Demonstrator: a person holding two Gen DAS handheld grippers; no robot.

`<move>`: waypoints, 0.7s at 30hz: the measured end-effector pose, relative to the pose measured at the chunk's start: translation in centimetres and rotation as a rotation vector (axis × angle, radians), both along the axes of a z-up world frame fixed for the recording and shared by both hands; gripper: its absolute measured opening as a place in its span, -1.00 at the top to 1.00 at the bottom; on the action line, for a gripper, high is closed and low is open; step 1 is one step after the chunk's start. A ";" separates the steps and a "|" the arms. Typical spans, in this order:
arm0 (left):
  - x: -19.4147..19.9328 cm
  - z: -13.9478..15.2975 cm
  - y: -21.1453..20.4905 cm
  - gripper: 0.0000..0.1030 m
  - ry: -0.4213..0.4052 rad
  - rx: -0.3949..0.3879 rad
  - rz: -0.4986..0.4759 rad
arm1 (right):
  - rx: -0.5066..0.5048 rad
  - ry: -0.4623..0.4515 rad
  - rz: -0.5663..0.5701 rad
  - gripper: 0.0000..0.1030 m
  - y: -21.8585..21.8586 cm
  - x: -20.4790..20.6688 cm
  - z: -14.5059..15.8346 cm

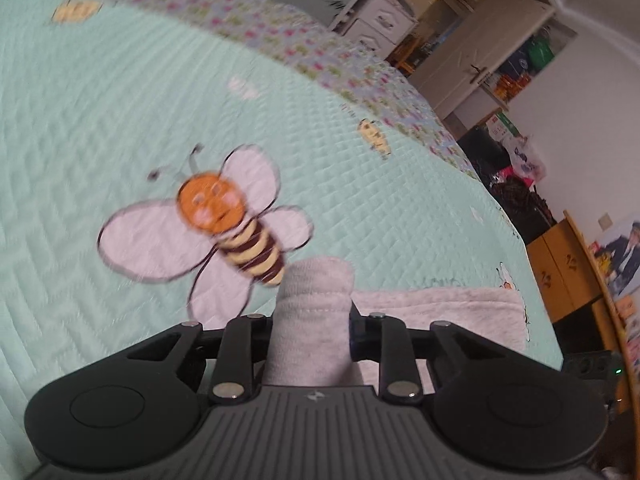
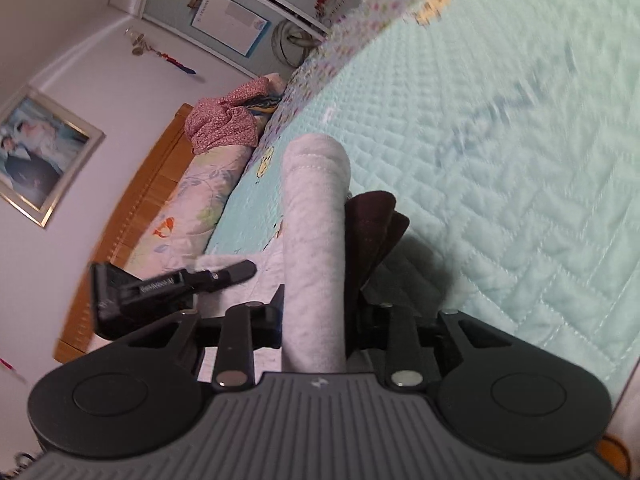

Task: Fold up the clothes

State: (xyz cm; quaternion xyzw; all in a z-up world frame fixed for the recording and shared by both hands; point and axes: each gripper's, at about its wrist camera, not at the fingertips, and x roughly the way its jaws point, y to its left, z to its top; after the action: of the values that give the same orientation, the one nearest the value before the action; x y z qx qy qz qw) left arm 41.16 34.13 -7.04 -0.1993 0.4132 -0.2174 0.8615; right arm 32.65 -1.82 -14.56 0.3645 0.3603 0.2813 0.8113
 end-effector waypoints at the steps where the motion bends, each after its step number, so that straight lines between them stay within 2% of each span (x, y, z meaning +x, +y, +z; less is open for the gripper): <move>1: 0.0 0.8 -0.4 0.49 -0.020 0.014 -0.004 | -0.016 -0.017 -0.003 0.41 0.0 -0.1 0.7; 5: 0.7 5.0 -1.4 0.50 -0.121 -0.034 0.003 | -0.071 -0.132 -0.041 0.43 -0.4 -0.7 4.8; 7: 0.3 7.4 -1.4 0.50 -0.207 -0.101 -0.012 | -0.097 -0.201 -0.066 0.43 -0.6 -1.1 7.2; 11: -2.4 9.7 0.3 0.50 -0.362 -0.261 -0.069 | -0.363 -0.474 -0.047 0.43 1.2 -4.7 13.6; 13: -4.2 8.3 2.6 0.49 -0.379 -0.368 -0.083 | -0.522 -0.612 -0.006 0.43 3.3 -7.9 15.4; 15: -6.7 5.7 5.2 0.43 -0.362 -0.460 -0.097 | -0.681 -0.731 0.051 0.43 5.7 -11.7 15.6; 16: -8.2 4.4 6.3 0.39 -0.343 -0.499 -0.104 | -0.745 -0.783 0.095 0.43 7.1 -14.0 14.9; 17: -10.0 3.0 7.5 0.27 -0.316 -0.530 -0.115 | -0.802 -0.832 0.142 0.43 8.6 -16.4 14.2; 20: -16.1 0.2 11.1 0.08 -0.227 -0.565 -0.149 | -0.939 -0.914 0.310 0.40 12.1 -23.2 10.5; 21: -18.3 -0.5 12.2 0.08 -0.197 -0.565 -0.164 | -0.983 -0.937 0.368 0.29 13.2 -25.5 9.2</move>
State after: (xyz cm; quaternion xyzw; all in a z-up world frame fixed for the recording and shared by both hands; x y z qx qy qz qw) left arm 22.83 46.37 -7.55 -0.3749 0.2658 -0.4109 0.7874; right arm 7.19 11.40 -5.34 -0.2710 0.1141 0.3461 0.8909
